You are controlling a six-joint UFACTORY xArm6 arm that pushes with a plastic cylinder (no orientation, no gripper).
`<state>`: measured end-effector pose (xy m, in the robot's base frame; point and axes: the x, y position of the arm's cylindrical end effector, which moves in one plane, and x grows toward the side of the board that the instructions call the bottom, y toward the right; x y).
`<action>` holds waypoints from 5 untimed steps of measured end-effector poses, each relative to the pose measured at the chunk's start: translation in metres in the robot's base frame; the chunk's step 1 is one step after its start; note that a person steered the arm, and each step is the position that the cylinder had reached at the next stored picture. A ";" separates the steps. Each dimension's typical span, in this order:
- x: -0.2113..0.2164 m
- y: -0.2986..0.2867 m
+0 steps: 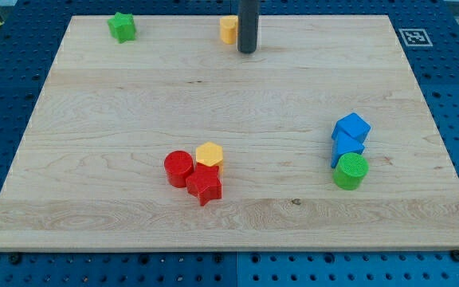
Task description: Move the cube to the center right
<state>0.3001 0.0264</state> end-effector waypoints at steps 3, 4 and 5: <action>0.143 0.060; 0.169 0.079; 0.172 0.101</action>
<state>0.4725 0.1269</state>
